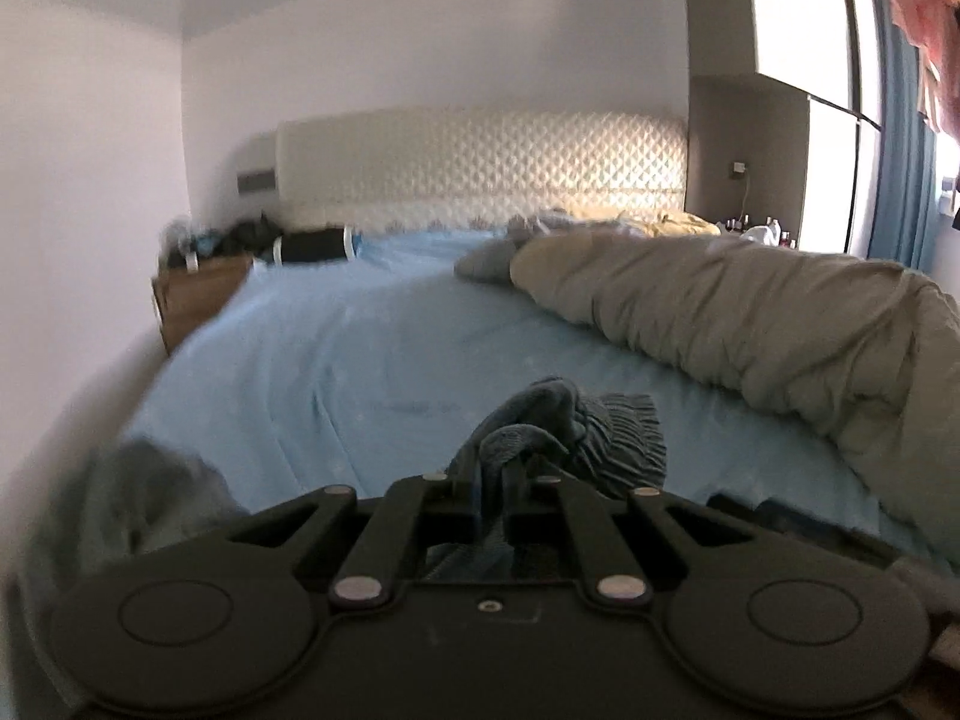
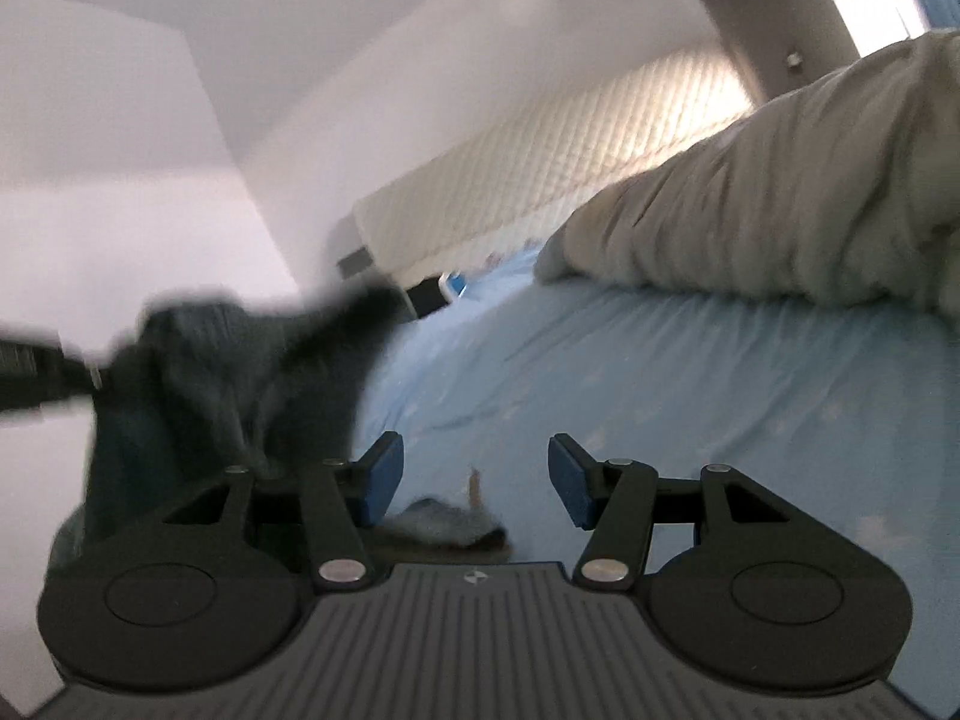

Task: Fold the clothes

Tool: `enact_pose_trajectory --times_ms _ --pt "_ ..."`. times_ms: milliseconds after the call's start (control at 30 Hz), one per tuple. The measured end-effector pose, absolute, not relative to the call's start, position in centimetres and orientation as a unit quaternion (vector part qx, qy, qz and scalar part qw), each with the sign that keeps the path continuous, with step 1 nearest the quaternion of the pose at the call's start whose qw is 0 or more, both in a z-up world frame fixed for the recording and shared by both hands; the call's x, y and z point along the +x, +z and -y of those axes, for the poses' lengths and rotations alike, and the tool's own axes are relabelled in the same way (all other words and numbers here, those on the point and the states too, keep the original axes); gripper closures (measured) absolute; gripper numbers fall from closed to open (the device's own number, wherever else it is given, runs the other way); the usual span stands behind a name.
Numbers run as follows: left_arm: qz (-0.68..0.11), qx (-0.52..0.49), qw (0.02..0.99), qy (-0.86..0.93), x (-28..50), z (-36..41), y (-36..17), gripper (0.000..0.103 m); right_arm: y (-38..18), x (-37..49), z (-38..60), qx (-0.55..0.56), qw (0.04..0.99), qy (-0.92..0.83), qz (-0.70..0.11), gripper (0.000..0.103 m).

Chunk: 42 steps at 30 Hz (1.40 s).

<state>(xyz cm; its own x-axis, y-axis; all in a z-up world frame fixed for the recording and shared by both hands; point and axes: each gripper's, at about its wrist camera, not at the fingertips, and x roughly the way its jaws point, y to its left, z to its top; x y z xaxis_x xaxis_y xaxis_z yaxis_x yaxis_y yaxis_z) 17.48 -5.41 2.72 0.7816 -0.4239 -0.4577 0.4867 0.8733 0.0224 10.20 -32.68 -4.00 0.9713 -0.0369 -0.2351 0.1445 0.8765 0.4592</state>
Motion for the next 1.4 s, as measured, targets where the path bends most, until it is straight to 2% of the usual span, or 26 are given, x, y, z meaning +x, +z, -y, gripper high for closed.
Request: enact_pose_trajectory --times_ms 267,367,433,600,800,900,1400 --pt "-0.281 0.034 0.928 -0.241 15.8 6.2 -3.5 0.091 -6.1 9.7 33.4 0.284 0.946 -0.031 -0.155 0.045" --pt "-0.289 0.023 0.927 -0.237 14.8 4.3 -4.1 0.082 -6.2 10.2 32.6 0.295 0.941 -0.004 -0.167 0.045" --pt "-0.291 0.015 0.929 -0.229 13.7 3.2 -4.6 0.070 -6.6 10.4 31.8 0.298 0.938 0.007 -0.179 0.045" --pt "-0.278 0.001 0.941 -0.193 11.2 0.2 -5.1 0.059 -7.1 11.5 30.8 0.297 0.930 0.015 -0.215 0.045" --pt "-0.265 -0.007 0.954 -0.141 9.6 -3.8 -4.9 0.057 -7.2 12.0 29.4 0.256 0.933 0.007 -0.251 0.045" --pt "-0.259 -0.005 0.958 -0.120 9.3 -4.9 -4.6 0.052 -7.2 12.2 28.8 0.230 0.939 0.004 -0.255 0.045" --pt "-0.255 0.009 0.963 -0.083 9.8 -5.7 -4.2 0.039 -6.9 12.3 26.1 0.128 0.960 0.007 -0.249 0.044"
